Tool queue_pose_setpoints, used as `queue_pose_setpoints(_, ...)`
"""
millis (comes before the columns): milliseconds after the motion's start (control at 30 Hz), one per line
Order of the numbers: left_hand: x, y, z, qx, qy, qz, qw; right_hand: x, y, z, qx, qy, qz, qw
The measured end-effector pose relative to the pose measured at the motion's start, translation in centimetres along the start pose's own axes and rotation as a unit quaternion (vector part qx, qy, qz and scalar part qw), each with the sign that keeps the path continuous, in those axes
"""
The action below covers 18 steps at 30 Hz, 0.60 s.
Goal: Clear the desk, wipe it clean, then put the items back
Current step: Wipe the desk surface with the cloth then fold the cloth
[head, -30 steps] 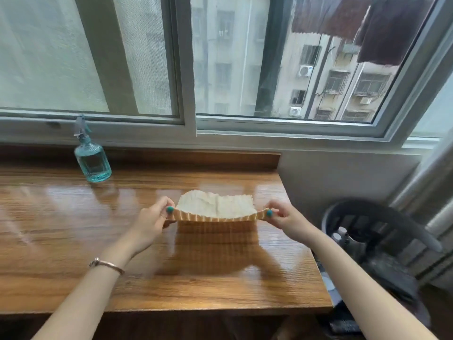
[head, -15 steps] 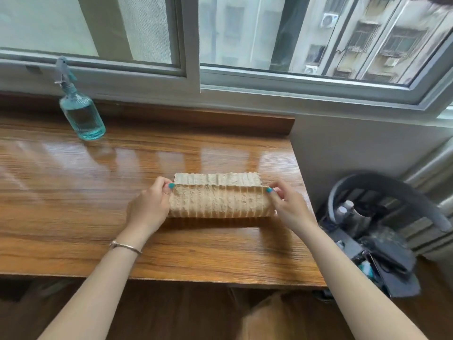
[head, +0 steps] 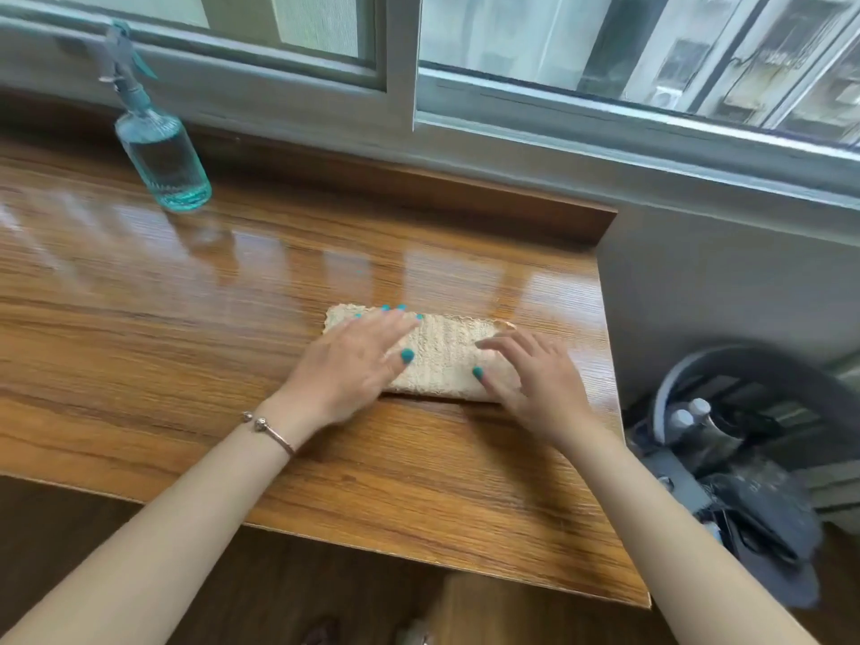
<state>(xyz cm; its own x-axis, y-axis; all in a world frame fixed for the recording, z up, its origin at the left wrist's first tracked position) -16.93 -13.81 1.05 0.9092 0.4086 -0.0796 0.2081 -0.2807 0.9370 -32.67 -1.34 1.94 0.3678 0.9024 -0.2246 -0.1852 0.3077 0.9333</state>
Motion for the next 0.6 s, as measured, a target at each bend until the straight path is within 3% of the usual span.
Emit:
queue_pose_setpoints(67,0.6,-3.8,-0.9,-0.053,-0.034,0.118,0.991,1.3,-2.1,0.1,0.010,0.026,0.075,0.997)
queue_pose_setpoints(133,0.9,-5.0,-0.3,-0.076,-0.024,0.144,0.986,1.4,-2.5,-0.5,-0.018,0.029,0.078,0.996)
queue_pose_setpoints(233,0.6,-4.5,-0.1,-0.046,-0.017,0.142,0.989,0.8,-1.0,0.3,0.021,0.086,-0.016,0.996)
queue_pose_setpoints(300,-0.4,-3.2,-0.7,-0.034,-0.026,0.099,0.994,-0.1,-0.1,1.2,0.049,0.098,-0.046,0.993)
queue_pose_setpoints(367,-1.5,-1.8,-1.4,0.004,-0.046,0.053,0.998,-1.8,1.6,2.3,0.018,0.065,-0.034,0.997)
queue_pose_setpoints(433,-2.7,-0.6,-1.3,0.145,-0.041,0.044,0.988,-3.7,3.6,2.6,-0.066,-0.016,0.004,0.998)
queue_pose_setpoints(467,-3.2,0.0,-1.2,0.254,-0.024,0.053,0.965,-4.4,4.7,2.6,-0.115,-0.075,0.010,0.990)
queue_pose_setpoints(533,-3.7,1.2,-0.5,0.468,0.040,0.068,0.880,-4.6,6.7,1.1,-0.261,-0.214,-0.054,0.940)
queue_pose_setpoints(600,-3.3,1.8,-0.3,0.639,0.116,0.103,0.754,-2.6,5.3,-1.2,-0.450,-0.391,-0.081,0.799)
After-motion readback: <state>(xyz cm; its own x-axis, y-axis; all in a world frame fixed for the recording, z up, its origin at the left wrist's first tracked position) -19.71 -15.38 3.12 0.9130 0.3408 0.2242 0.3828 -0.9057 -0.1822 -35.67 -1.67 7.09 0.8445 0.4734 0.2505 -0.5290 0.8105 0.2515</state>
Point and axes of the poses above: each hand's wrist, its own x-axis away from the middle knuckle, its own y-axis out of the back of the hand, z = x × y, the point moved 9 cm from there along -x, towards the middle knuckle, and after that the axes turned 5 degrees about -y, right-handed, at the moved point
